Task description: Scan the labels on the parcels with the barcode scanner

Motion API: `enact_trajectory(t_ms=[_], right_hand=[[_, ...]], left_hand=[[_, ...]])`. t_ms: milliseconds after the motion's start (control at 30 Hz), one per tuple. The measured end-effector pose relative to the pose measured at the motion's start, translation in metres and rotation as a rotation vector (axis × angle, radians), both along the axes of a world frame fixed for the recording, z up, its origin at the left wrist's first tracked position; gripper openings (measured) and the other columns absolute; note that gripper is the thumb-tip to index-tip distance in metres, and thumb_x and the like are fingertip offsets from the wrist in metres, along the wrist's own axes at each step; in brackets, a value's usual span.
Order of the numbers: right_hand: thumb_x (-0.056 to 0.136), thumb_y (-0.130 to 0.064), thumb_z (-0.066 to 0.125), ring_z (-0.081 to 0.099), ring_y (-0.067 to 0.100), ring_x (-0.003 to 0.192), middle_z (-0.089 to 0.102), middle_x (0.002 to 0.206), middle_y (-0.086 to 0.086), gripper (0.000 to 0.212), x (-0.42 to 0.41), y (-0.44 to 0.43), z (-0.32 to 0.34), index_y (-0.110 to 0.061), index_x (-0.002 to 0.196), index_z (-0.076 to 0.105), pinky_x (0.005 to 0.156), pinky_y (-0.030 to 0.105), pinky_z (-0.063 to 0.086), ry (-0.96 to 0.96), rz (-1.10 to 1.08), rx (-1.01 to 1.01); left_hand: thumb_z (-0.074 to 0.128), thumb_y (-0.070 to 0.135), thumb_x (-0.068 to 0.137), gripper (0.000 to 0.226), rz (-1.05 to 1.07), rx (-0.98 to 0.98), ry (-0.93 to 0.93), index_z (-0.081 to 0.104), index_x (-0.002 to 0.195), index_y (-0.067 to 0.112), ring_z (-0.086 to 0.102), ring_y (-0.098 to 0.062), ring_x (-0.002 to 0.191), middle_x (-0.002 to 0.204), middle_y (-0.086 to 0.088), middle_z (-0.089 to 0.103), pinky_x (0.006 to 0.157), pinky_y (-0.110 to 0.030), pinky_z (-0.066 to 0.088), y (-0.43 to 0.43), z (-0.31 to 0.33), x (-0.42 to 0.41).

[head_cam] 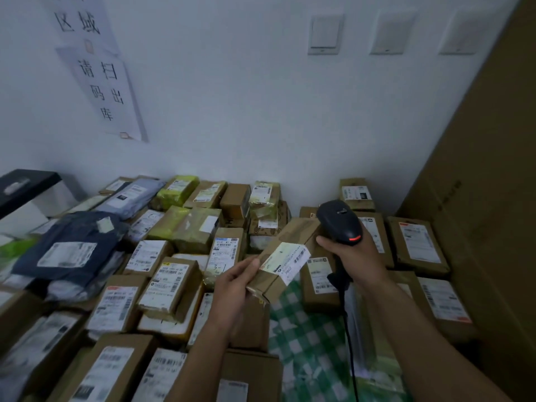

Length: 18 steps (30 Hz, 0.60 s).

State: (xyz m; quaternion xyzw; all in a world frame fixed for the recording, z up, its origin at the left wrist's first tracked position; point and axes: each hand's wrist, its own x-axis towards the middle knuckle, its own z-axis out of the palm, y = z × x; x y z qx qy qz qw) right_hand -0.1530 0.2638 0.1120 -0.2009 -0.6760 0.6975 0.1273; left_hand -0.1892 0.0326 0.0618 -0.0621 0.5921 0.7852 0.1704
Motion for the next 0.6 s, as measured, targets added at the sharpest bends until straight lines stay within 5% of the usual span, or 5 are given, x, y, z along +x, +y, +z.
enact_trajectory(t_ms=[133, 267, 367, 467, 600], right_hand=[[0.078, -0.003, 0.087, 0.075, 0.017, 0.097, 0.077, 0.106, 0.000, 0.050, 0.011, 0.001, 0.002, -0.029, 0.115, 0.067, 0.079, 0.031, 0.059, -0.008, 0.059, 0.053], [0.080, -0.008, 0.087, 0.073, 0.014, 0.094, 0.076, 0.107, -0.001, 0.046, 0.013, -0.001, -0.002, -0.024, 0.119, 0.067, 0.068, 0.023, 0.055, -0.025, -0.001, 0.069], [0.081, -0.012, 0.087, 0.072, 0.018, 0.100, 0.076, 0.110, -0.001, 0.047, 0.012, -0.001, -0.008, -0.025, 0.122, 0.067, 0.082, 0.036, 0.060, -0.037, -0.063, 0.032], [0.080, -0.013, 0.089, 0.072, 0.021, 0.102, 0.076, 0.111, 0.000, 0.048, 0.010, 0.002, -0.010, -0.025, 0.121, 0.067, 0.094, 0.047, 0.059, -0.050, -0.098, 0.046], [0.077, -0.017, 0.090, 0.072, 0.021, 0.102, 0.076, 0.108, -0.002, 0.048, 0.012, 0.003, -0.008, -0.030, 0.117, 0.066, 0.096, 0.053, 0.058, -0.078, -0.087, 0.080]], left_hand=[[0.069, 0.038, 0.093, 0.035, 0.056, -0.031, 0.021, 0.080, 0.109, 0.010, 0.074, -0.034, 0.105, 0.109, -0.017, 0.077, 0.103, -0.059, 0.052, -0.004, 0.007, 0.013], [0.062, 0.066, 0.088, 0.040, 0.235, -0.281, 0.222, 0.082, 0.095, 0.032, 0.076, -0.015, 0.094, 0.098, 0.003, 0.079, 0.091, -0.049, 0.059, -0.002, 0.017, 0.021], [0.078, 0.075, 0.060, 0.087, 0.152, -0.291, 0.226, 0.067, 0.133, 0.029, 0.070, -0.010, 0.106, 0.125, 0.006, 0.070, 0.093, -0.038, 0.060, -0.003, 0.022, 0.027], [0.090, 0.079, 0.030, 0.146, -0.059, -0.374, 0.261, 0.042, 0.156, 0.024, 0.058, -0.015, 0.127, 0.145, 0.005, 0.055, 0.107, -0.043, 0.052, -0.007, 0.021, 0.026], [0.097, 0.065, 0.036, 0.140, -0.231, -0.472, 0.291, 0.038, 0.157, 0.024, 0.054, -0.010, 0.128, 0.146, 0.008, 0.050, 0.105, -0.033, 0.052, -0.013, 0.021, 0.020]])
